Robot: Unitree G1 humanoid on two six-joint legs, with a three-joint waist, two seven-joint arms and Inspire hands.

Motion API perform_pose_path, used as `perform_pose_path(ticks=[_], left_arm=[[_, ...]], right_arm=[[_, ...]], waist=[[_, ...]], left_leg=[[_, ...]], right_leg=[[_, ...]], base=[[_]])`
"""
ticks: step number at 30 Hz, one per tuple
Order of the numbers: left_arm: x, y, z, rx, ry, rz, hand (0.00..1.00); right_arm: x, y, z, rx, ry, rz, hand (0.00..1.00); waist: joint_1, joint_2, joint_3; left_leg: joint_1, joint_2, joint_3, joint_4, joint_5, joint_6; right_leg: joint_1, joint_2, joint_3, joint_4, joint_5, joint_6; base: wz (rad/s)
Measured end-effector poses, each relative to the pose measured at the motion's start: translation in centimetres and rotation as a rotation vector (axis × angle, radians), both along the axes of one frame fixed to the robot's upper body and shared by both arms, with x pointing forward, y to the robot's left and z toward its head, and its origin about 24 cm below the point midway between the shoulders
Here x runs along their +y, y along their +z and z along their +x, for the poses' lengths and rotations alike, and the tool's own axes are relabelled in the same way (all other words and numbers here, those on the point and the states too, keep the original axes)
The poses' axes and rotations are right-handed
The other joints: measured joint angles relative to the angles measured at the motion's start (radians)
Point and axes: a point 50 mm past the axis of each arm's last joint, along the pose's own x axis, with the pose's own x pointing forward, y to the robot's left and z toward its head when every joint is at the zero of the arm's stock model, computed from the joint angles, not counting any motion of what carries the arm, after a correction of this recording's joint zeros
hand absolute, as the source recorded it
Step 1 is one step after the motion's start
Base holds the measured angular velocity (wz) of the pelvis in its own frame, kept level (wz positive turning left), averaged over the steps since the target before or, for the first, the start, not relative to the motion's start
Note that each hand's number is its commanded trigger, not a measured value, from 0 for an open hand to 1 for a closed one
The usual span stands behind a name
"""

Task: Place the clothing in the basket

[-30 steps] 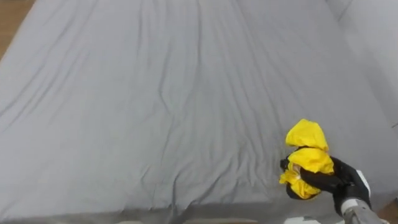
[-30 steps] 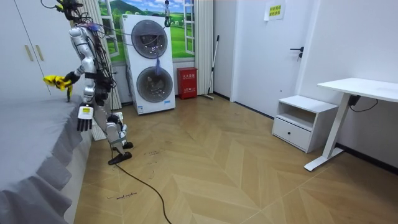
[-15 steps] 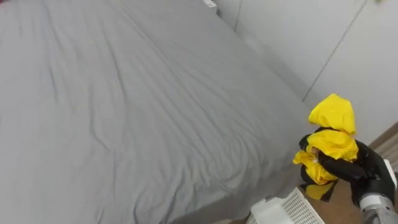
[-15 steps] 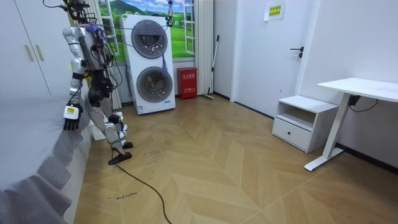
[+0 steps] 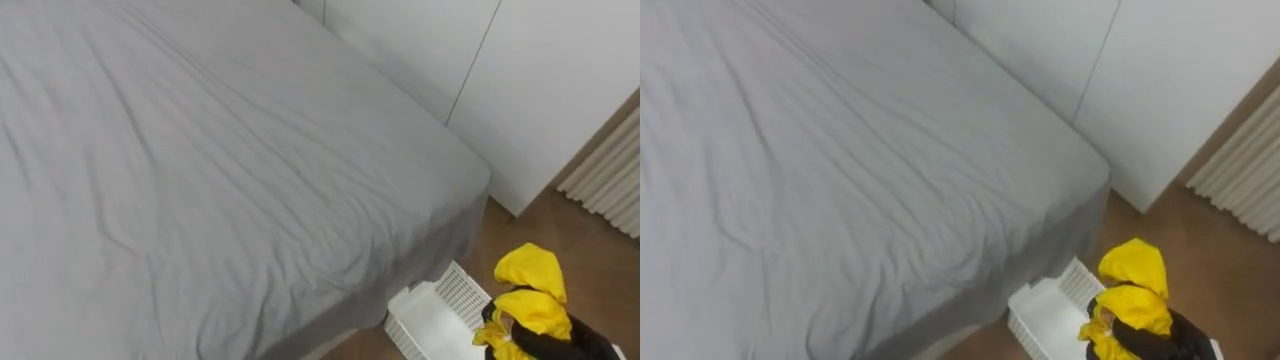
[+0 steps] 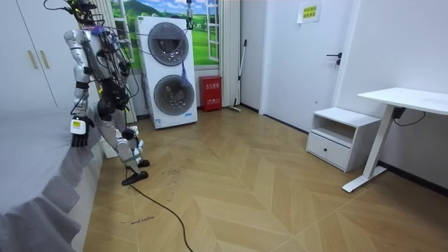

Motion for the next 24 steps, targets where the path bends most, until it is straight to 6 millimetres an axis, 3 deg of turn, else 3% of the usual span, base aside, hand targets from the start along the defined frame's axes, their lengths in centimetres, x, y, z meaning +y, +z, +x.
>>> perform_pose_path(ticks=[2,7,13,20,21,22,24], left_arm=[[-0.4,0.0,1.0,-0.014,-0.031,-0.009,0.00],[-1.0,0.1,2.6,-0.057,-0.045,-0.034,0.00],[-1.3,0.9,5.5,-0.154,-0.085,-0.042,0.00],[-1.6,1.0,5.9,-0.188,-0.064,-0.064,0.00],[-1.6,1.0,5.9,-0.189,-0.058,-0.067,0.00],[-1.6,1.0,5.9,-0.188,-0.058,-0.067,0.00],[-1.8,1.1,6.4,-0.197,-0.073,-0.067,0.00]], right_arm=[[-0.6,0.1,1.0,0.008,-0.006,-0.005,1.00],[-1.0,0.6,3.3,-0.009,-0.001,-0.020,1.00],[-1.8,1.9,5.9,-0.032,-0.021,-0.052,1.00],[-1.8,2.3,6.8,-0.047,-0.070,-0.035,1.00],[-1.8,2.3,6.9,-0.052,-0.076,-0.033,0.76],[-1.9,2.4,6.9,-0.057,-0.081,-0.032,0.00],[-2.1,2.4,6.9,-0.058,-0.106,-0.029,0.00]], waist=[[-0.003,0.028,0.0074],[0.007,0.076,0.0086],[0.034,0.103,0.0077],[0.041,0.113,0.0079],[0.041,0.113,0.0078],[0.043,0.113,0.0079],[0.064,0.112,0.0090]], left_leg=[[-0.052,-0.001,0.003,0.014,0.001,0.003],[-0.148,-0.009,0.017,0.022,0.017,0.024],[-0.272,-0.035,0.002,0.026,0.053,0.045],[-0.347,-0.051,-0.058,0.013,0.086,0.050],[-0.352,-0.052,-0.063,0.013,0.087,0.050],[-0.361,-0.052,-0.068,0.014,0.087,0.051],[-0.375,-0.053,-0.074,0.014,0.088,0.051]], right_leg=[[-0.067,-0.004,0.014,0.041,-0.003,0.006],[-0.186,-0.018,0.014,0.098,-0.005,0.009],[-0.336,-0.046,-0.007,0.164,-0.010,0.012],[-0.396,-0.071,-0.063,0.177,-0.013,0.008],[-0.399,-0.072,-0.068,0.177,-0.014,0.007],[-0.404,-0.073,-0.074,0.176,-0.014,0.007],[-0.415,-0.077,-0.084,0.175,-0.014,0.006]], base=[[-0.12],[-0.02],[0.13],[0.29],[0.23],[0.14],[0.11]])
